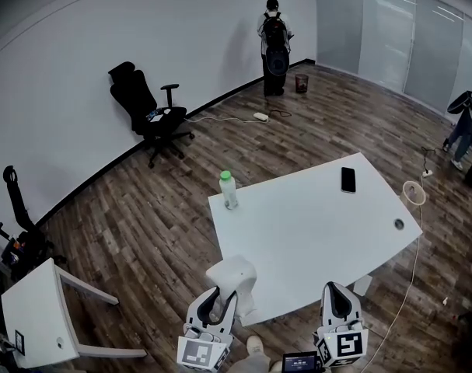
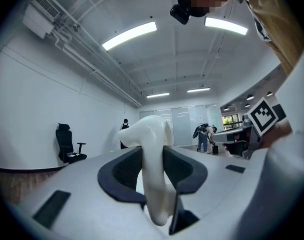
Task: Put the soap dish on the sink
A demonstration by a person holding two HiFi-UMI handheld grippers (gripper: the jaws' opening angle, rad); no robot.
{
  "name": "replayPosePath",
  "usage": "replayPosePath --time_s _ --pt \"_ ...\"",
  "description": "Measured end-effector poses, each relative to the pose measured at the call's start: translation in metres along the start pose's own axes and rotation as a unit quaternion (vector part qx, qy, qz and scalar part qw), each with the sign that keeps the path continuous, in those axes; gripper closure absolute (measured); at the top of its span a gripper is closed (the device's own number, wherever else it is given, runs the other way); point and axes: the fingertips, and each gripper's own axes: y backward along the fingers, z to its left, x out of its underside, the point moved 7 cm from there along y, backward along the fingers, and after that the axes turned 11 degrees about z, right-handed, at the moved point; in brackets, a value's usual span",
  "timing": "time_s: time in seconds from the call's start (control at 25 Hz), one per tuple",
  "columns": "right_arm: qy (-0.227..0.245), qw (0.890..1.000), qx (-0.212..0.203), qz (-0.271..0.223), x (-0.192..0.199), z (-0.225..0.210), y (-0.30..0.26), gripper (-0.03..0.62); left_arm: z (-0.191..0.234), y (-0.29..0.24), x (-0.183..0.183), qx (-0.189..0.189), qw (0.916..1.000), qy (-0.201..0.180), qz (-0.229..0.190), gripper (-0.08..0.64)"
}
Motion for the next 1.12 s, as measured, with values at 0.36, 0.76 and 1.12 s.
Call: replayPosePath --time_s 0.36,0.76,1.12 --pt "0.002 1.000 0.000 0.031 0.001 0.020 -0.049 0.583 0.046 -0.049 0.004 0.020 0.9996 0.016 0.006 0.430" --pt "0.001 0.999 -0.007 0.041 -0.008 0.018 -0.077 0.583 0.059 -0.072 0.000 0.029 0.9993 0.021 0.010 0.430" --pt "0.001 0.998 -0.050 0.035 -0.021 -0.006 -0.131 0.583 0.059 -0.118 -0.008 0.012 0.9994 0.026 0.021 0.430"
